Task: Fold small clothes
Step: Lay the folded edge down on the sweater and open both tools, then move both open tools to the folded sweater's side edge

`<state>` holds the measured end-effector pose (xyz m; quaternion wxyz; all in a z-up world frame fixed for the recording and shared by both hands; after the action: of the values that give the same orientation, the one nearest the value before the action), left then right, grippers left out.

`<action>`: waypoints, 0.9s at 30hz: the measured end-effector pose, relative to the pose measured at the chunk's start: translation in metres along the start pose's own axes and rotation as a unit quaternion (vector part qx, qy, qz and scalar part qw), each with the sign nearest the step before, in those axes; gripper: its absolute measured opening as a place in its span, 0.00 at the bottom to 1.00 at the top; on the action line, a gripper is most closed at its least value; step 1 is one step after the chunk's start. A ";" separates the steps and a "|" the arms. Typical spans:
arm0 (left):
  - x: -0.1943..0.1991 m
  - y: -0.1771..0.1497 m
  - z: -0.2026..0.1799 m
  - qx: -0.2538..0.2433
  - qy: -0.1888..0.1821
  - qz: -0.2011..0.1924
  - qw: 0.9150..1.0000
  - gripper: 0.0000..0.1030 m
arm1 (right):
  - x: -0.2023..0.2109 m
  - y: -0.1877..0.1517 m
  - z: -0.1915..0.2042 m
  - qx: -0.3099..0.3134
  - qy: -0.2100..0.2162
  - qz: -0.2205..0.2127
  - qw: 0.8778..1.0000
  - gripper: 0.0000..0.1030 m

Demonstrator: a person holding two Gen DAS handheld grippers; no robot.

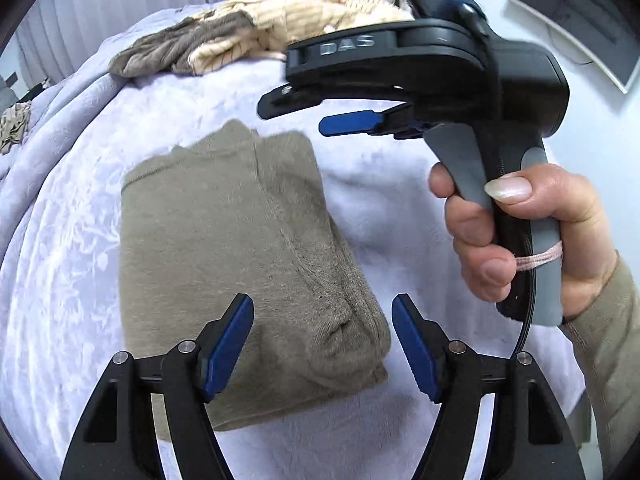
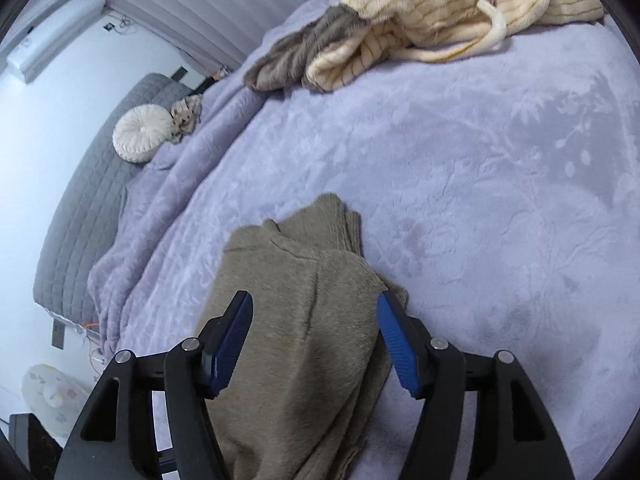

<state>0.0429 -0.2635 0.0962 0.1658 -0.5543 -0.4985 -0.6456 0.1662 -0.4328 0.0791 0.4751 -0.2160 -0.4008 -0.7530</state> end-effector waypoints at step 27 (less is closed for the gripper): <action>-0.007 -0.026 0.086 0.095 0.062 0.012 0.994 0.71 | 0.025 -0.079 0.080 0.088 0.026 0.044 0.995 0.66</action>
<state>0.0727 -0.1826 0.0685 0.2557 -0.5014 -0.5394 -0.6263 0.0801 -0.3639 0.1122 0.5350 -0.1715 -0.4432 -0.6986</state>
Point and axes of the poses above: each gripper's, at about its wrist camera, not at the fingertips, and x roughly against the way its jaws point, z to its left, y to its top, the point moved 2 cm from there along -x, roughly the way its jaws point, and after that the axes turned 1 degree about z, right-handed, at the moved point
